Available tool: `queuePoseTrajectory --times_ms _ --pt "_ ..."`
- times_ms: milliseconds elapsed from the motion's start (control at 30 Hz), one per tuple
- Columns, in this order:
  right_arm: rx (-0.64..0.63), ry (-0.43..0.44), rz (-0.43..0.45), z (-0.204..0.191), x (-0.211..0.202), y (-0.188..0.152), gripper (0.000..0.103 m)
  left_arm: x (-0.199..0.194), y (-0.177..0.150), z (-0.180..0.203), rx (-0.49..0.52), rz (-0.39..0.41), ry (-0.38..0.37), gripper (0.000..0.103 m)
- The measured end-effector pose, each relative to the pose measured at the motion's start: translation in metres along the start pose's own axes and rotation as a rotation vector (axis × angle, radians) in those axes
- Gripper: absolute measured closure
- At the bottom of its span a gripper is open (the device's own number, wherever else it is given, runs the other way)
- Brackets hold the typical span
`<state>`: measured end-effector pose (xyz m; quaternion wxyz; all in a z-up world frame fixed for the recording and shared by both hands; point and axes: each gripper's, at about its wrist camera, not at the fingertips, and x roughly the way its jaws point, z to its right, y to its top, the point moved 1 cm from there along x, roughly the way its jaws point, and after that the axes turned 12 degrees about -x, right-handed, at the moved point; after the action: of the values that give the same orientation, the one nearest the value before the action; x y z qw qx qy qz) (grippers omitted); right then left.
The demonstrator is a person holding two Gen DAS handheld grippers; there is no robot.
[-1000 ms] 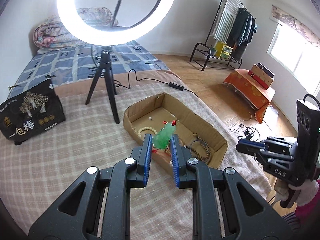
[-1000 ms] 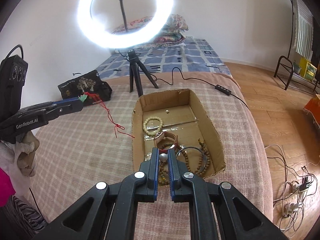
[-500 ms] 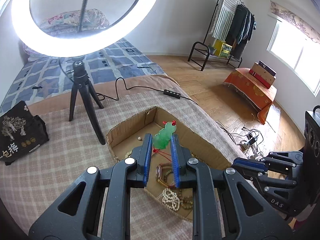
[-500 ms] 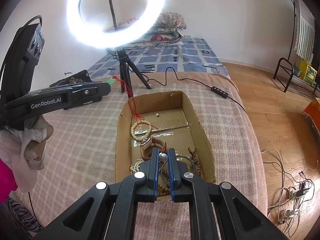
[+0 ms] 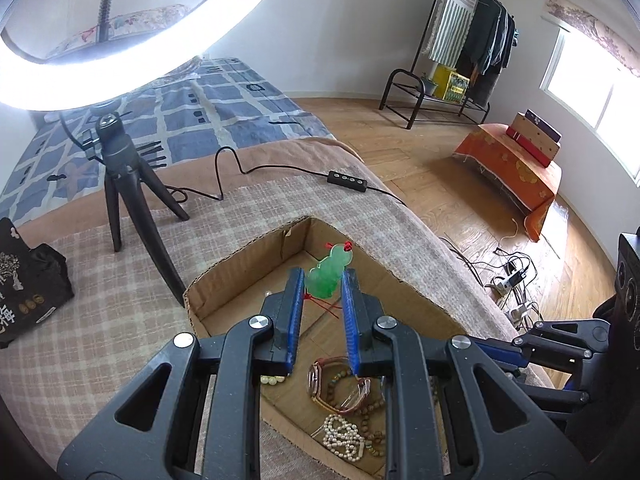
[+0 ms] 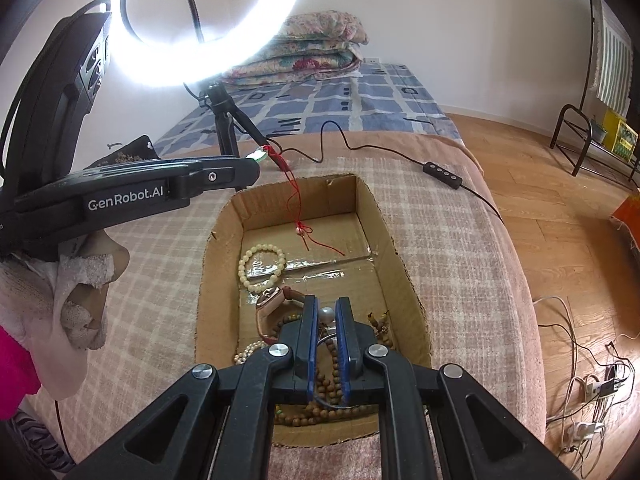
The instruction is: Organize jewelry
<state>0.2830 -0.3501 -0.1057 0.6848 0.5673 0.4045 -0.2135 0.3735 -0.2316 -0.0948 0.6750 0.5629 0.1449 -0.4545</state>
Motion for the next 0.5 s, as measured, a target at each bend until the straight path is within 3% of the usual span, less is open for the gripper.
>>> queuePoseTrajectory --times_ms 33,133,233,300,367,500 --pt "0.003 0.000 -0.002 0.0009 0.0010 -0.0004 0.094 0.0007 0.0003 0.0015 0.003 0.005 0.005 0.086" --pt "0.010 -0.007 -0.002 0.0029 0.0033 -0.0016 0.074 0.0015 0.0014 0.0045 0.010 0.010 0.014 0.085" --pt "-0.001 -0.020 -0.009 0.0012 0.0036 -0.0027 0.070 0.0007 0.0027 0.0055 0.006 0.015 0.015 0.067" --pt "-0.002 -0.038 -0.003 0.0007 0.0023 -0.0034 0.055 -0.0012 0.0030 0.0066 0.011 0.026 0.019 0.058" --pt "0.001 -0.062 0.009 0.0008 0.0002 -0.0034 0.030 -0.0027 0.0033 0.0069 0.014 0.033 0.032 0.049" --pt "0.012 -0.081 0.022 0.0022 -0.0038 -0.0020 0.018 -0.0063 0.0041 0.0036 0.001 0.045 0.035 0.042"
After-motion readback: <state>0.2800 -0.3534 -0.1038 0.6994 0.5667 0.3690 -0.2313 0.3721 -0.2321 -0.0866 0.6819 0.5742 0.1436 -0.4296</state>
